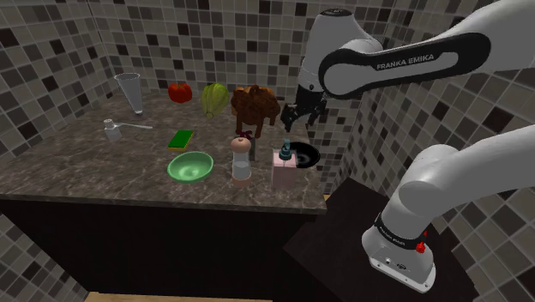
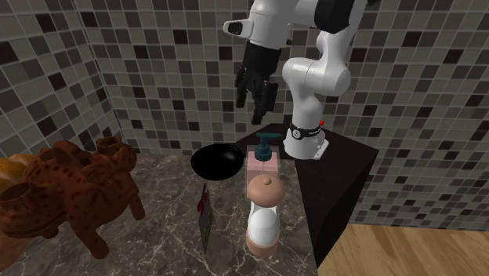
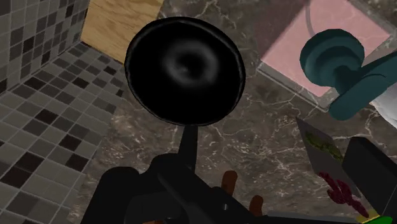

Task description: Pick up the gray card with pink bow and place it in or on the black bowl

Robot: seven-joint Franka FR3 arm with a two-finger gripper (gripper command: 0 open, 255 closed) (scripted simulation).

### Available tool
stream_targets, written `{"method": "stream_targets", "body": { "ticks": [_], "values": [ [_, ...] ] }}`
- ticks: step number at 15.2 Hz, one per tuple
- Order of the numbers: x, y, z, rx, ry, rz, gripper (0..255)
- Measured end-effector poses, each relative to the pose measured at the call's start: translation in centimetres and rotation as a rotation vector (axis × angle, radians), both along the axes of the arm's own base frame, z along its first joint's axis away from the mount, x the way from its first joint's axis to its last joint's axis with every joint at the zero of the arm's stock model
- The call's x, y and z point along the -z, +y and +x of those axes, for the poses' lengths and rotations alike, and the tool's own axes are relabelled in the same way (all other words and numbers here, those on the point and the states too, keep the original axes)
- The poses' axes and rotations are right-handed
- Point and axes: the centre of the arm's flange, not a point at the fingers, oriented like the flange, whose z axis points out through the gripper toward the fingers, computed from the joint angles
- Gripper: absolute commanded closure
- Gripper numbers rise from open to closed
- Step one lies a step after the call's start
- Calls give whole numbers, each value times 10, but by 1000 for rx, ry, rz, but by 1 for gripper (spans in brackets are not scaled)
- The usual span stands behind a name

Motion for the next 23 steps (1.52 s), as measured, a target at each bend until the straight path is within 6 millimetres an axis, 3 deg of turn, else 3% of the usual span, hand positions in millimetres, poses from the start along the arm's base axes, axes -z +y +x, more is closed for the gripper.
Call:
{"method": "stream_targets", "body": {
  "ticks": [9,14,23],
  "values": [
    [75,50,59,189,-152,23,0],
    [114,72,105,291,-234,40,0],
    [155,71,128,314,-252,47,0]
  ]
}}
